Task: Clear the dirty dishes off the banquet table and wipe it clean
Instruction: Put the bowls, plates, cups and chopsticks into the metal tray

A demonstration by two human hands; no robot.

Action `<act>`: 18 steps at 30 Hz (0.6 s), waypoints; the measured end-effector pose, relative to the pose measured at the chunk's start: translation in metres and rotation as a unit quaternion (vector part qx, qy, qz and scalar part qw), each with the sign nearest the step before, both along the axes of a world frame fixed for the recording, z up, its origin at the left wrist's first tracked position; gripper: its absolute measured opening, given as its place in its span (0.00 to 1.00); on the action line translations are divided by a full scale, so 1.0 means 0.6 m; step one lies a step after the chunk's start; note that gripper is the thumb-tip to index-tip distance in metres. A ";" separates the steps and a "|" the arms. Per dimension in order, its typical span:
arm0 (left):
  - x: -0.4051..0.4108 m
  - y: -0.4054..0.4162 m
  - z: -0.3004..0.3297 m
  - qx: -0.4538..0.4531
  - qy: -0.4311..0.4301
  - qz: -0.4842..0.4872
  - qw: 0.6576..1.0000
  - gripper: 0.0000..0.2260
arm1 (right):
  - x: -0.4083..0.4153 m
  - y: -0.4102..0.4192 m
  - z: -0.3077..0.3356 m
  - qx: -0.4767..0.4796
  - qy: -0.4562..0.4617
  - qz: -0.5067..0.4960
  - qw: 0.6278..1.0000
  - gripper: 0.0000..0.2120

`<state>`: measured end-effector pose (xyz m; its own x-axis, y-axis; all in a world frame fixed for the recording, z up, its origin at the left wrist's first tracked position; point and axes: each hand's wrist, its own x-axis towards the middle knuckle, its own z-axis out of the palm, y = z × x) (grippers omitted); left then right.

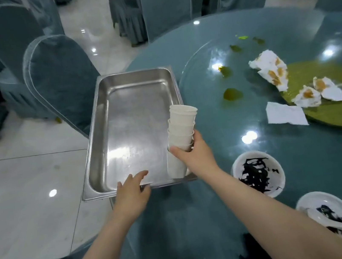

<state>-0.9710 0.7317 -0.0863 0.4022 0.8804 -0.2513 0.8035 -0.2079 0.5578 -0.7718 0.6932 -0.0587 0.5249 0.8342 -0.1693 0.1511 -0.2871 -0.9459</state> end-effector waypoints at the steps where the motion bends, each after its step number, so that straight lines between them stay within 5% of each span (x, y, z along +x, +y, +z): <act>1: -0.002 0.004 -0.009 0.022 0.054 -0.031 0.998 0.18 | -0.002 0.011 -0.004 -0.013 -0.009 -0.008 1.000 0.27; 8: -0.019 0.000 -0.043 0.074 0.129 -0.138 0.979 0.26 | -0.022 0.058 -0.034 -0.150 -0.168 -0.001 0.974 0.26; 12: -0.011 0.010 -0.042 0.019 0.106 -0.131 0.986 0.32 | -0.027 0.095 -0.038 -0.227 -0.265 0.046 0.936 0.42; 18: -0.018 0.018 -0.039 -0.029 0.092 -0.160 0.982 0.34 | -0.046 0.108 -0.042 -0.312 -0.355 0.076 0.878 0.31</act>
<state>-0.9819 0.7424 -0.1098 0.5988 0.6988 -0.3912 0.7908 -0.4386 0.4270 -0.7993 0.7582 -0.0842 0.5734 0.7650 -0.2932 0.7207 -0.6412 -0.2636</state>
